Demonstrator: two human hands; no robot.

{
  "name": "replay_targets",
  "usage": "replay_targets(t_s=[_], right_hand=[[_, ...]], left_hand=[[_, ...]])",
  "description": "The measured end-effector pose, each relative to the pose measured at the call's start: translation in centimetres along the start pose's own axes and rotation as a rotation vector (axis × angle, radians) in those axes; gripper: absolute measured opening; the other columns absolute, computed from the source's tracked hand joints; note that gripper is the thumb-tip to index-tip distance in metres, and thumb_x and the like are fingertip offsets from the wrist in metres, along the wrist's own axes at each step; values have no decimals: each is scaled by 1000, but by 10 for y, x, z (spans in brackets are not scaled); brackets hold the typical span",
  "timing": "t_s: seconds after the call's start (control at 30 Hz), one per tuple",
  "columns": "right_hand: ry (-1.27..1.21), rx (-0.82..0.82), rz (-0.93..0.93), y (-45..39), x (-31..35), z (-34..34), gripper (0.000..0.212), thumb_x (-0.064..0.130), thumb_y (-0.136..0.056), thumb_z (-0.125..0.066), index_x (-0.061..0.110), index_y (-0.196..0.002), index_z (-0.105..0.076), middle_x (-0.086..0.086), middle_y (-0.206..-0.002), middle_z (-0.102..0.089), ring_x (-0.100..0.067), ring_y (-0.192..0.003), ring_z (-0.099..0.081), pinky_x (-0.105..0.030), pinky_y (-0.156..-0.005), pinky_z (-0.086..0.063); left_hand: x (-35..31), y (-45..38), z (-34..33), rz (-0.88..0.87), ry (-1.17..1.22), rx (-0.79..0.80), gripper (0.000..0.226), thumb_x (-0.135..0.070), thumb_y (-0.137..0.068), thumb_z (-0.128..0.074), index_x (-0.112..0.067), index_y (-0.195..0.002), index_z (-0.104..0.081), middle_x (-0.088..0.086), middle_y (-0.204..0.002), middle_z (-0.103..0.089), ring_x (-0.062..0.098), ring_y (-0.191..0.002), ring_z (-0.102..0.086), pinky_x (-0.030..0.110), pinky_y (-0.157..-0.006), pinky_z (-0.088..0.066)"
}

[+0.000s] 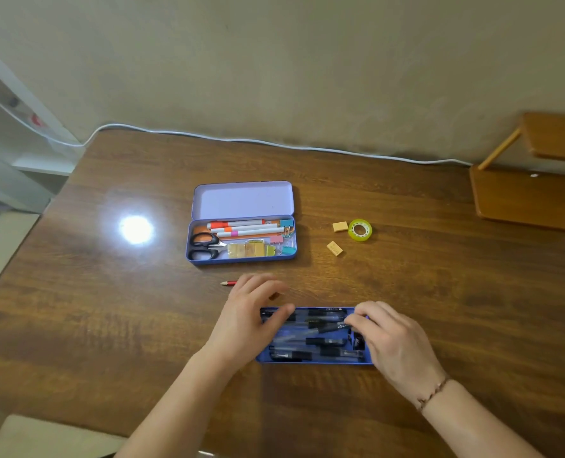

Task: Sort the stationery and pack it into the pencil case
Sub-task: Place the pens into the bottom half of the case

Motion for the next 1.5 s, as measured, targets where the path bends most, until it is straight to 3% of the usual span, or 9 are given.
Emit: replay_targets(t_s=[0.2, 0.33, 0.47, 0.63, 0.77, 0.87, 1.13, 1.33, 1.5], right_hand=[[-2, -253, 108, -37, 10, 39, 23, -6, -75, -65, 7, -93, -71, -5, -91, -66, -19, -81, -60, -26, -67, -53], [-208, -335, -80, -43, 13, 38, 32, 19, -86, -68, 10, -117, -63, -3, -110, -62, -13, -95, -57, -21, -81, -49], [-455, -138, -286, -28, 37, 16, 39, 53, -82, -61, 26, -109, -65, 14, -90, -64, -2, -73, -58, -18, -65, -50], [-383, -101, -403, -10, 32, -5, 18, 32, -84, -68, 25, -101, -72, 10, -84, -72, -7, -71, -66, -31, -60, -55], [-274, -176, -573, 12, -10, -2, 17, 22, -84, -68, 15, -98, -74, 5, -91, -71, -18, -84, -65, -25, -70, -48], [-272, -189, -677, 26, -31, -4, 18, 18, -83, -69, 10, -98, -74, 3, -96, -66, -21, -91, -62, -26, -78, -44], [-261, -178, -631, 32, -30, -10, 18, 21, -83, -69, 12, -98, -74, 9, -92, -60, -16, -91, -56, -25, -78, -42], [-144, -87, -339, 33, -19, -13, 16, 15, -77, -75, 19, -93, -75, 10, -84, -56, -13, -77, -49, -26, -57, -46], [-6, 28, -205, 23, -14, -19, 17, 15, -73, -80, 21, -87, -73, 8, -78, -53, -15, -69, -48, -24, -56, -36]], left_hand=[[-51, -28, 2, -31, 214, 323, 34, -26, -93, -65, -35, -125, -61, -18, -100, -67, -4, -82, -59, 10, -73, -44], [-51, -34, 7, 91, 600, 179, 45, -9, -89, -69, -39, -122, -62, -2, -94, -69, 17, -80, -67, 33, -77, -58], [-46, -29, 7, 279, 1004, -135, 66, 7, -84, -68, -34, -132, -53, 6, -82, -61, 26, -73, -69, 32, -69, -57], [-40, -11, -5, 258, 797, -129, 57, -20, -79, -78, -30, -130, -52, -7, -87, -65, 13, -82, -68, 26, -76, -55], [-1, 2, -15, -90, 32, -87, 27, -41, -91, -61, -25, -112, -66, -9, -113, -62, 13, -107, -56, 39, -88, -51], [14, 9, -30, -222, -225, 8, 20, -38, -88, -57, -29, -97, -73, -9, -113, -61, 21, -110, -50, 45, -87, -46], [12, 12, -38, -201, -234, 24, 8, -31, -82, -70, -32, -91, -72, -10, -118, -60, 26, -120, -45, 44, -93, -39], [16, 13, -35, -61, -177, -7, 12, -28, -77, -78, -30, -84, -69, -11, -116, -59, 21, -120, -43, 44, -93, -37], [20, 16, -28, -18, -46, -23, 20, -22, -78, -76, -31, -93, -66, -14, -117, -57, 16, -120, -43, 42, -98, -36]])
Point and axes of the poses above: each hand's wrist, its own y-axis away from the middle knuckle, its own z-axis out of the back of the hand, x = y × z, the point moved 3 cm from there along -y, towards the middle knuckle
